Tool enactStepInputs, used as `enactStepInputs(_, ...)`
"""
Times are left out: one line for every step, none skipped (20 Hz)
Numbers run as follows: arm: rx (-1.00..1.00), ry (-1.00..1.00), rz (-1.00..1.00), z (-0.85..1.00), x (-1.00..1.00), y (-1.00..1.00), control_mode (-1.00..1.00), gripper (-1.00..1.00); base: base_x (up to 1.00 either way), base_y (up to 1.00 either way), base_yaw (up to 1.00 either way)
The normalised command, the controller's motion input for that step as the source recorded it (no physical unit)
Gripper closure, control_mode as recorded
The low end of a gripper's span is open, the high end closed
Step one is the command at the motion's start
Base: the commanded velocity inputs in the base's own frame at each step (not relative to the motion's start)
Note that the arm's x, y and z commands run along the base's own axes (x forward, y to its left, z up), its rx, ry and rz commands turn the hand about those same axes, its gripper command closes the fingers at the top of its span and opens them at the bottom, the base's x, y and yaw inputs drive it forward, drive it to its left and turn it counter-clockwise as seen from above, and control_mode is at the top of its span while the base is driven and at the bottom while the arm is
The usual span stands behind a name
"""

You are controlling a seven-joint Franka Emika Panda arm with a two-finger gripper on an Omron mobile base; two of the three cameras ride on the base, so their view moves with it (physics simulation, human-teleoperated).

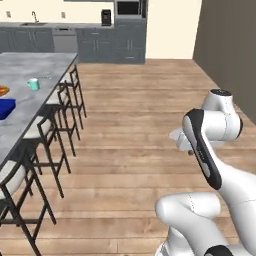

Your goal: Take the pizza cutter from the drawer on the left and place it on the dining counter for cutting.

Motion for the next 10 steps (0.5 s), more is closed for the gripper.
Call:
enactStepInputs(0.0,0.0,0.0,0.0,0.0,0.0,1.0,1.0,1.0,-0.44,0.66)
enactStepInputs(0.0,0.0,0.0,0.0,0.0,0.0,1.0,1.0,1.0,-0.45,0.66)
enactStepInputs(0.0,0.0,0.0,0.0,0.0,0.0,1.0,1.0,1.0,-0.49,0.65)
enactStepInputs(0.0,0.0,0.0,0.0,0.0,0.0,1.0,1.0,1.0,-0.51,0.64)
enactStepInputs(0.0,0.0,0.0,0.0,0.0,0.0,1.0,1.0,1.0,-0.51,0.64)
enactStepInputs(0.0,0.0,0.0,0.0,0.0,0.0,1.0,1.0,1.0,-0.51,0.64)
enactStepInputs(0.0,0.0,0.0,0.0,0.0,0.0,1.0,1.0,1.0,-0.52,0.64)
enactStepInputs(0.0,0.0,0.0,0.0,0.0,0.0,1.0,1.0,1.0,-0.52,0.63)
enactStepInputs(0.0,0.0,0.0,0.0,0.0,0.0,1.0,1.0,1.0,-0.56,0.63)
enactStepInputs(0.0,0.0,0.0,0.0,0.0,0.0,1.0,1.0,1.0,-0.57,0.63)
